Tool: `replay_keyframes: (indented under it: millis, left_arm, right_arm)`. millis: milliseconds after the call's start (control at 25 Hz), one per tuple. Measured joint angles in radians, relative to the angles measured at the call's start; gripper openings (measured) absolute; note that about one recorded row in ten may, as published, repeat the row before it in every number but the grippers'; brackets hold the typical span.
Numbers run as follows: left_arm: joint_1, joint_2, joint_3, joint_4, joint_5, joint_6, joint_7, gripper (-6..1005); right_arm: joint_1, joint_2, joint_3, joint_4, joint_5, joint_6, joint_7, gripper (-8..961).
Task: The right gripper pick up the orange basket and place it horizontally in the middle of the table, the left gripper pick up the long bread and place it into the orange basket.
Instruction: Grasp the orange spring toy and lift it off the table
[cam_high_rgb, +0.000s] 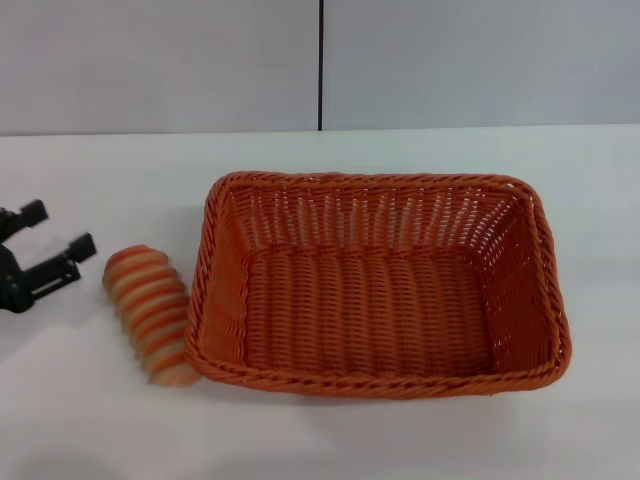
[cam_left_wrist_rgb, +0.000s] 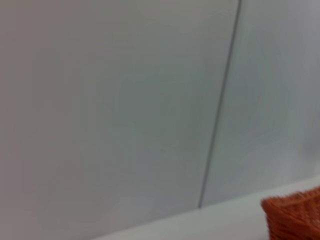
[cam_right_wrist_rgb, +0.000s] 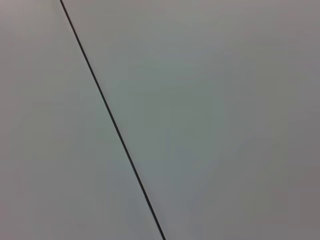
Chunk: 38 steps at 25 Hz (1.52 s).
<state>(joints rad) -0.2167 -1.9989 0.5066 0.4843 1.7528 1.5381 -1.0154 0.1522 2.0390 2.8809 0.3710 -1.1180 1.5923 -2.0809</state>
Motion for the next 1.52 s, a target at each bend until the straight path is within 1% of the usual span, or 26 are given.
replay_keyframes:
  millis: [40, 80, 120, 200, 280, 400, 640, 800, 1080, 1520]
  left_arm:
    - [0.0, 0.0, 0.0, 0.0, 0.0, 0.0, 0.0, 826]
    - [-0.008, -0.006, 0.0, 0.002, 0.025, -0.006, -0.006, 826]
    - [-0.008, -0.006, 0.0, 0.002, 0.025, -0.006, -0.006, 826]
    - [-0.015, -0.016, 0.001, 0.003, 0.037, -0.018, -0.007, 825]
    - [-0.017, -0.019, 0.001, 0.003, 0.038, -0.024, -0.007, 824]
    - [-0.024, -0.031, 0.001, 0.003, 0.039, -0.078, -0.007, 822]
    - [-0.034, -0.038, 0.016, -0.004, 0.045, -0.127, -0.008, 820]
    - [-0.044, -0.047, 0.018, -0.005, 0.067, -0.15, -0.008, 818]
    - [-0.058, -0.055, 0.018, -0.012, 0.097, -0.173, -0.007, 815]
    - [-0.064, -0.055, 0.018, -0.03, 0.114, -0.204, -0.002, 810]
  right_arm:
    - [0.0, 0.0, 0.0, 0.0, 0.0, 0.0, 0.0, 494]
    - [0.003, 0.001, 0.0, -0.003, -0.006, 0.0, 0.0, 494]
    - [0.003, 0.001, 0.0, -0.003, -0.006, 0.0, 0.0, 494]
    - [0.005, 0.002, -0.001, -0.014, -0.012, -0.004, -0.006, 494]
    - [0.005, 0.002, -0.001, -0.019, -0.018, -0.006, -0.007, 494]
    - [0.004, 0.002, -0.002, -0.025, -0.024, -0.007, -0.008, 495]
    - [-0.003, 0.001, -0.002, -0.027, -0.024, -0.009, -0.009, 495]
    - [-0.005, 0.001, -0.002, -0.028, -0.035, -0.009, -0.009, 495]
    - [-0.004, 0.001, -0.002, -0.029, -0.037, -0.009, -0.009, 495]
    - [0.003, -0.001, -0.002, -0.044, -0.039, -0.01, -0.01, 494]
